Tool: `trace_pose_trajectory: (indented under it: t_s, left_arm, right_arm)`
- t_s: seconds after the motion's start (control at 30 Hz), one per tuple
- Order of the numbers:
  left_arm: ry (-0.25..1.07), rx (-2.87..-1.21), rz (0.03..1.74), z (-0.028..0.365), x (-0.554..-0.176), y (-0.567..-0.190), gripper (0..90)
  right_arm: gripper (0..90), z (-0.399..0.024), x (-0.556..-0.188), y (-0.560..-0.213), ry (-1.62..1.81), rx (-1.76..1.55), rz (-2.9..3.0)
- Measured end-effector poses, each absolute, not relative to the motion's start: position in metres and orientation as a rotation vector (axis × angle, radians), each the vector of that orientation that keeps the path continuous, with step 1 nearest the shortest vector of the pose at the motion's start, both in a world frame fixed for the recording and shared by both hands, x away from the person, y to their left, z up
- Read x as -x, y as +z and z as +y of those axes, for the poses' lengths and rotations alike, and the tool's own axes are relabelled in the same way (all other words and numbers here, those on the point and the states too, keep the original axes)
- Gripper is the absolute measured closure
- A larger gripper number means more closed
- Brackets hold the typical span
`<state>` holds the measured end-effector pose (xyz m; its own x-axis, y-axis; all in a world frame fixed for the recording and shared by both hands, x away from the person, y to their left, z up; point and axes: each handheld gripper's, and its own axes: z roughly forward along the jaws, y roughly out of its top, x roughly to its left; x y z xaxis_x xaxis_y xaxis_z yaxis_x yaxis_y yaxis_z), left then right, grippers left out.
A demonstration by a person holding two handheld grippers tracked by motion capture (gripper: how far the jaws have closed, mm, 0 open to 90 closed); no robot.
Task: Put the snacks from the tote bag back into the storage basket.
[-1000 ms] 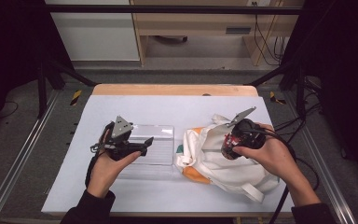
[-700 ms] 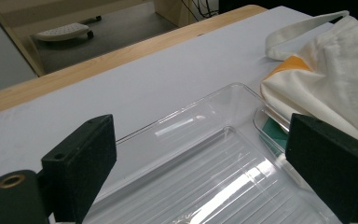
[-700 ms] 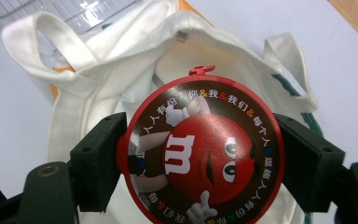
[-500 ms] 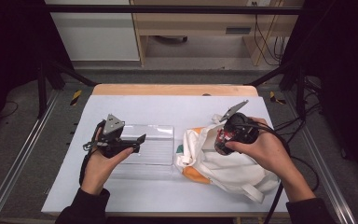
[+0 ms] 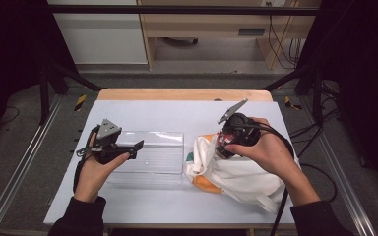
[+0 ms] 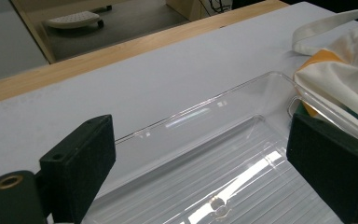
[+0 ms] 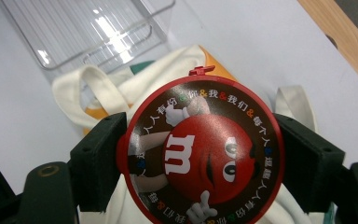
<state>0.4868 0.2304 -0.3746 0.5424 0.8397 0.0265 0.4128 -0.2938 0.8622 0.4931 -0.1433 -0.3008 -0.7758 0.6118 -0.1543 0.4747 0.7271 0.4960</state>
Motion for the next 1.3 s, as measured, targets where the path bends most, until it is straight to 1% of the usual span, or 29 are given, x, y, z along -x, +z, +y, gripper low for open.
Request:
trace_pose_trajectory:
  t_s: [0.2,0.57,0.8,1.3]
  left_arm:
    - [0.618,-1.906,1.030,0.236,-0.489,-0.375,7.6]
    - [0.624,-1.899,1.050,0.242,-0.489,-0.374,6.6]
    - [0.645,-1.909,1.062,0.247,-0.489,-0.374,6.5]
    - [0.640,-1.882,1.078,0.254,-0.489,-0.372,6.4]
  right_arm:
    - [23.9,-0.129,-0.499,-0.293,0.653,-0.817,2.625]
    - [23.9,-0.101,-0.508,-0.298,0.638,-0.772,2.650]
    - [23.9,-0.093,-0.510,-0.298,0.651,-0.765,2.652]
    - [23.9,-0.077,-0.515,-0.292,0.692,-0.716,2.660]
